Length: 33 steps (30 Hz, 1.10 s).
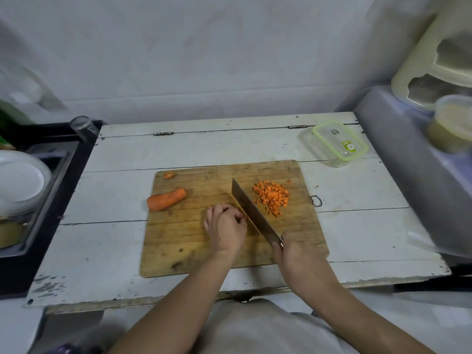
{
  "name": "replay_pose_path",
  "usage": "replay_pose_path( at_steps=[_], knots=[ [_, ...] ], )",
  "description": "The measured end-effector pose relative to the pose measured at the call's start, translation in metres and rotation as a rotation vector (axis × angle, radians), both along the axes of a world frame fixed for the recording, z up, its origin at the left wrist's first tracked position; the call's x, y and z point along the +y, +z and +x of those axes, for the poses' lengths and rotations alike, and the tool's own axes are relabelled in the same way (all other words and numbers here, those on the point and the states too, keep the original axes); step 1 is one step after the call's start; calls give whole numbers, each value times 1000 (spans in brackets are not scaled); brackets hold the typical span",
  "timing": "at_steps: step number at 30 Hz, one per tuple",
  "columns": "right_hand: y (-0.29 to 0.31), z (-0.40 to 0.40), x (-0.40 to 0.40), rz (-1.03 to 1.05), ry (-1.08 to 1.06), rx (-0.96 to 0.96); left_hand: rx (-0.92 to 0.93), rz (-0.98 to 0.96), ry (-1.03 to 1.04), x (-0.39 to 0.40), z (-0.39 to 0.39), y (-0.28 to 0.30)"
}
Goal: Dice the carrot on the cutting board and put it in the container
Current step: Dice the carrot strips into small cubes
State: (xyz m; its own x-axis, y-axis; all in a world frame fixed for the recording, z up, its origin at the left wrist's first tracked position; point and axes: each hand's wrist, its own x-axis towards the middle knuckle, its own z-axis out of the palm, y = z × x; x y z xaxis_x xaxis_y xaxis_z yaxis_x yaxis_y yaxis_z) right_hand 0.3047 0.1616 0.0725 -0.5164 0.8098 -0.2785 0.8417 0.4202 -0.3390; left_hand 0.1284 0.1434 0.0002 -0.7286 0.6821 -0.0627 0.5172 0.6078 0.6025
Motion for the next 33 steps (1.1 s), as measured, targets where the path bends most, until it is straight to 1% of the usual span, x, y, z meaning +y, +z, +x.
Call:
replay_pose_path(
  at_steps=[3, 7, 11, 14, 18, 22, 26, 31, 33],
  knots=[
    [-3, -13, 3, 21, 22, -60, 6, 6, 7, 0, 1, 1],
    [-4, -35, 21, -21, -18, -11, -14, 32, -11, -3, 1, 0],
    [2, -18, 22, -65, -84, 53, -37, 111, -47, -10, -6, -4],
    [7, -2, 13, -58, -66, 64, -48, 138, -32, -11, -7, -5],
    [9, -1, 4, 2, 4, -4, -34, 110, -32, -10, -5, -4],
    [10, -3, -2, -9, 10, 14, -24, 74, -23, -7, -5, -4],
    [11, 0, 0, -2, -20, -1, -12, 47, -25, -5, -3, -5],
    [10, 8, 17, -56, -127, 17, -10, 57, 16, -5, -2, -2],
    [7, 13, 21, -69, -140, 28, 3, 37, 7, -4, -5, 1]
  ],
)
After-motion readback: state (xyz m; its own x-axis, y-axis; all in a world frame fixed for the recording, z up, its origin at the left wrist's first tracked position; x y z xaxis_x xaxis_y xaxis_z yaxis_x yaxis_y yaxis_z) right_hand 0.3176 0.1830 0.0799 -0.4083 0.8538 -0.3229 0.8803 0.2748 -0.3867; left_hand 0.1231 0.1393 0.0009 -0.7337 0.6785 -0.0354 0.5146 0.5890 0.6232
